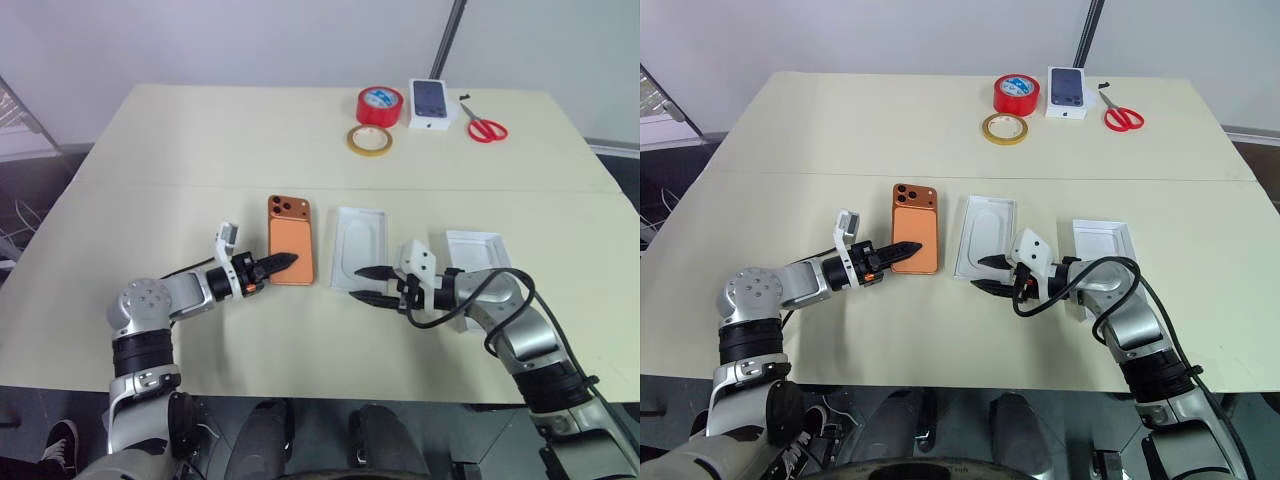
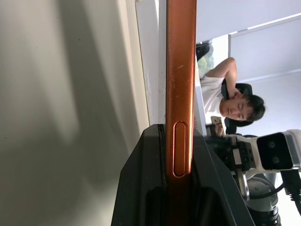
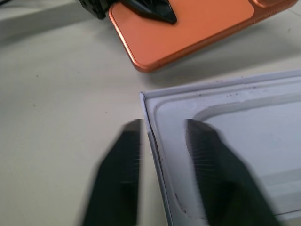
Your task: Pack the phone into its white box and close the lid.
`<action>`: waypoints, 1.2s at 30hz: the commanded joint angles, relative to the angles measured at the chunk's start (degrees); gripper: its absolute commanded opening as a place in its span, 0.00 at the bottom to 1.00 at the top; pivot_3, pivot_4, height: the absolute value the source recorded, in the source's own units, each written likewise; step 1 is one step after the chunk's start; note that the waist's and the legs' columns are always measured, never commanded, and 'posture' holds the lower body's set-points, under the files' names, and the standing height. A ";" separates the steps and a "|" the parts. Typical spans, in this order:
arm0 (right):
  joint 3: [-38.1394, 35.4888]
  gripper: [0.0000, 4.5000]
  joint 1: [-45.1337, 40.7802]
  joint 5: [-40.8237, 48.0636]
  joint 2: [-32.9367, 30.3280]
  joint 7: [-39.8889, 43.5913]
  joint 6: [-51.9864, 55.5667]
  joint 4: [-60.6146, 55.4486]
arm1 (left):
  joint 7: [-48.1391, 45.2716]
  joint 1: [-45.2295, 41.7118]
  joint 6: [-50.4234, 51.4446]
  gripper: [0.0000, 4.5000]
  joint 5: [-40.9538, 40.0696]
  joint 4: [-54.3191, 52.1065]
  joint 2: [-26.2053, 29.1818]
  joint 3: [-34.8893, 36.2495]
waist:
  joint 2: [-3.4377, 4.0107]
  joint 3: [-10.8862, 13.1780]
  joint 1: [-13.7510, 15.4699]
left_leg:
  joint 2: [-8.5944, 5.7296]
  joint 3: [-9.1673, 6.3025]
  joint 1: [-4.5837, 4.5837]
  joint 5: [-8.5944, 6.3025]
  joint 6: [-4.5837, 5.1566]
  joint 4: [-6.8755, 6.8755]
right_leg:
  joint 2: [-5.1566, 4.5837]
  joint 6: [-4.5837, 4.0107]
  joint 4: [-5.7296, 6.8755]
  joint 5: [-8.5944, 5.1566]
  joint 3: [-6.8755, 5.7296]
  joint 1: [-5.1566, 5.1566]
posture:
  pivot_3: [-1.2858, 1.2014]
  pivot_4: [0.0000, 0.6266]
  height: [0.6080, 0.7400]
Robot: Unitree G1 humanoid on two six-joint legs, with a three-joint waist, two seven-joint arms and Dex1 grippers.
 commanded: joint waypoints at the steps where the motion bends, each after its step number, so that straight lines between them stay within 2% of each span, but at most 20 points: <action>1: -1.15 0.82 0.14 0.70 -0.18 0.48 -1.88 -3.02 | -0.63 -0.25 0.10 0.00 -2.67 -2.57 0.14 0.62 | 0.00 0.00 0.00 | 0.00 0.00 0.00 0.00 0.00 0.00 | 0.00 0.00 0.00 0.00 0.00 0.00 | 0.52 0.24 1.00; 2: -0.68 0.94 0.21 -0.40 -0.65 0.80 -3.24 -2.55 | -0.76 -0.22 0.06 0.00 -2.57 -2.59 0.27 0.45 | 0.00 0.00 0.00 | 0.00 0.00 0.00 0.00 0.00 0.00 | 0.00 0.00 0.00 0.00 0.00 0.00 | 0.52 0.24 1.00; 8: 2.05 0.94 0.41 -8.10 -2.46 0.51 -13.05 1.99 | -0.86 -0.28 0.03 0.00 -2.42 -2.54 0.57 0.32 | 0.00 0.00 -0.01 | 0.00 0.00 0.00 0.00 0.00 0.01 | 0.02 0.00 0.00 0.00 0.00 0.00 | 0.52 0.24 1.00; 11: 2.21 0.76 0.80 -9.49 -2.19 0.03 -14.94 3.66 | -0.91 -0.17 0.09 0.00 -2.41 -2.66 0.72 0.23 | 0.00 0.00 -0.01 | 0.00 0.00 0.00 0.03 -0.04 0.01 | 0.02 0.00 0.01 0.00 0.00 0.00 | 0.52 0.24 1.00; 13: 2.32 0.54 0.97 -10.37 -2.13 -0.37 -16.12 4.18 | -0.83 -0.19 0.20 0.00 -2.45 -2.77 0.69 0.19 | 0.00 0.00 -0.01 | 0.00 0.01 0.00 0.10 -0.17 0.02 | 0.02 0.00 0.01 0.00 0.00 0.00 | 0.52 0.24 1.00; 32: 1.00 0.54 0.61 -8.24 0.37 -0.83 -17.16 3.30 | -1.03 0.18 0.69 0.00 -2.35 -3.39 0.34 -0.52 | 0.00 0.00 -0.01 | 0.00 0.00 0.00 0.11 -0.19 0.04 | 0.02 0.00 0.02 0.00 0.00 0.02 | 0.52 0.24 1.00; 36: 1.79 0.54 0.85 -10.03 -0.27 -0.70 -18.41 3.86 | -0.98 0.28 0.90 0.00 -2.53 -3.61 0.27 -0.42 | 0.00 0.00 -0.01 | 0.01 0.00 0.00 0.11 -0.19 0.04 | 0.02 0.00 0.02 0.00 0.00 0.02 | 0.52 0.24 1.00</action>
